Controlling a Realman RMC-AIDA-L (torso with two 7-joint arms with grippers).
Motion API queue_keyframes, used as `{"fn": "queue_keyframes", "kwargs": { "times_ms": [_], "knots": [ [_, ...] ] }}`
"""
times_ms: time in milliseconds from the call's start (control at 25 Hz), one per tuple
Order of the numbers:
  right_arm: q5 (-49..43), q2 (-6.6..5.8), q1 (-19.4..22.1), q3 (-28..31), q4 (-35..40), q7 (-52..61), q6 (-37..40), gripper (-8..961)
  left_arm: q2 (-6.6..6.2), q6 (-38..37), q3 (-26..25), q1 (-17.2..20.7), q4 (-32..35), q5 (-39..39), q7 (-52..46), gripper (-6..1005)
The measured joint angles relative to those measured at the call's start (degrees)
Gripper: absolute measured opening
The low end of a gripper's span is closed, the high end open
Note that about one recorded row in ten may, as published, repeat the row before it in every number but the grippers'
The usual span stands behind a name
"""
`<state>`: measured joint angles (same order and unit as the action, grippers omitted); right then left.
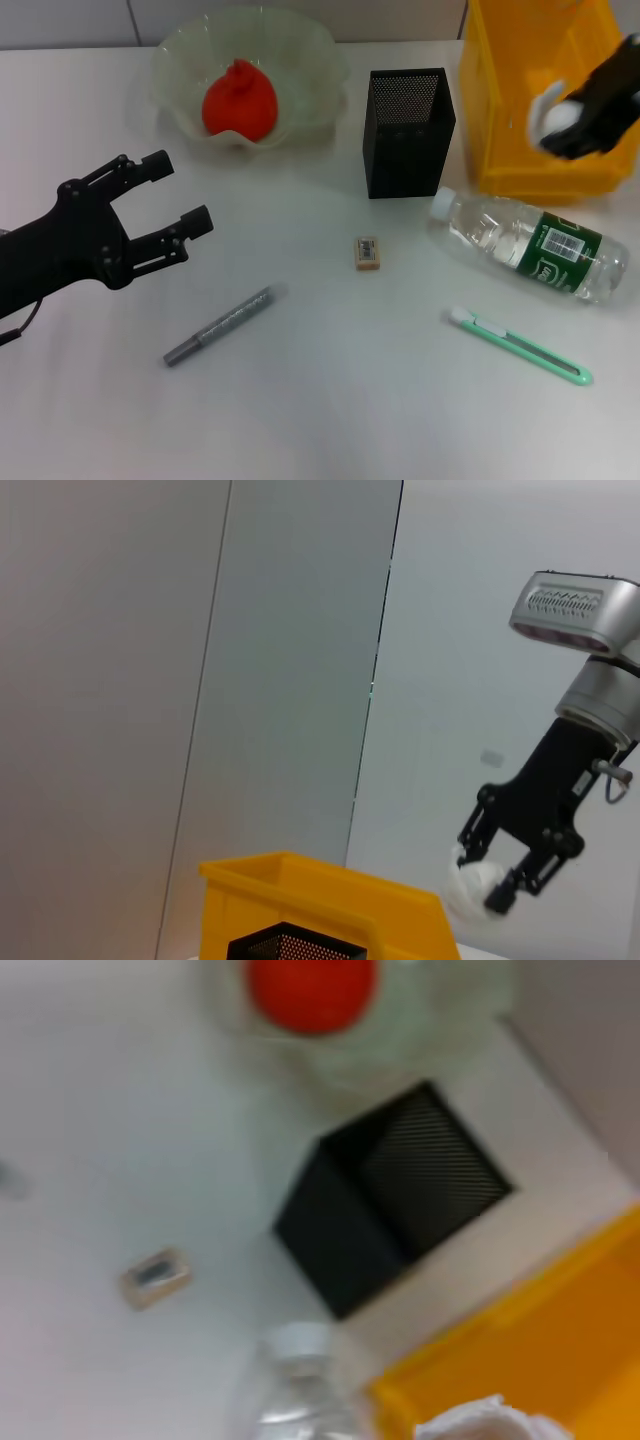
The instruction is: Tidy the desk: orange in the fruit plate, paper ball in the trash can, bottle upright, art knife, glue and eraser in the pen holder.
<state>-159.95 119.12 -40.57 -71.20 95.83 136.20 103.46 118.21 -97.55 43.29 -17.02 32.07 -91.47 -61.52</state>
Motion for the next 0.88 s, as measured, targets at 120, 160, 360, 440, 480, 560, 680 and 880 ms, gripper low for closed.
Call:
{"fn": "queue_keyframes", "kwargs": {
  "times_ms": [120, 160, 360, 440, 480, 560, 680, 880],
  "knots": [
    [-0.06, -0.01, 2.13, 4.27, 0.6, -4.1, -3.2, 473, 0.0, 0.02, 0.0, 0.02, 0.0, -0.02, 0.0, 860],
    [0.13, 0.0, 2.81, 4.91, 0.34, -5.25, -4.77, 473, 0.01, 0.14, 0.0, 0.03, -0.03, -0.04, 0.0, 860],
    [1.82, 0.03, 5.84, 5.74, -6.51, -11.79, -17.35, 492, 0.11, 0.18, 0.02, 0.05, -0.09, -0.04, 0.0, 860],
    [2.77, 0.01, 6.09, 5.77, -8.06, -12.79, -19.56, 510, 0.13, 0.18, 0.04, -0.15, -1.17, -0.03, -0.02, 860],
    [3.65, -0.01, 6.26, 5.82, -9.52, -13.69, -21.61, 520, 0.13, 0.18, 0.04, -0.15, -1.17, -0.03, -0.02, 860],
    [4.88, -0.04, 6.4, 6.06, -13.13, -15.3, -27.02, 538, 0.06, 0.18, 0.04, -0.23, -1.54, -0.03, -0.03, 860],
    [4.96, -0.04, 6.27, 6.13, -14.7, -15.93, -29.04, 567, 0.03, 0.22, 0.04, -0.14, -1.68, -0.02, -0.07, 860],
    [4.96, -0.02, 5.97, 5.99, -15.8, -16.7, -30.04, 645, 0.09, 0.48, -0.01, -0.06, -1.68, -0.02, -0.39, 860]
  ]
}}
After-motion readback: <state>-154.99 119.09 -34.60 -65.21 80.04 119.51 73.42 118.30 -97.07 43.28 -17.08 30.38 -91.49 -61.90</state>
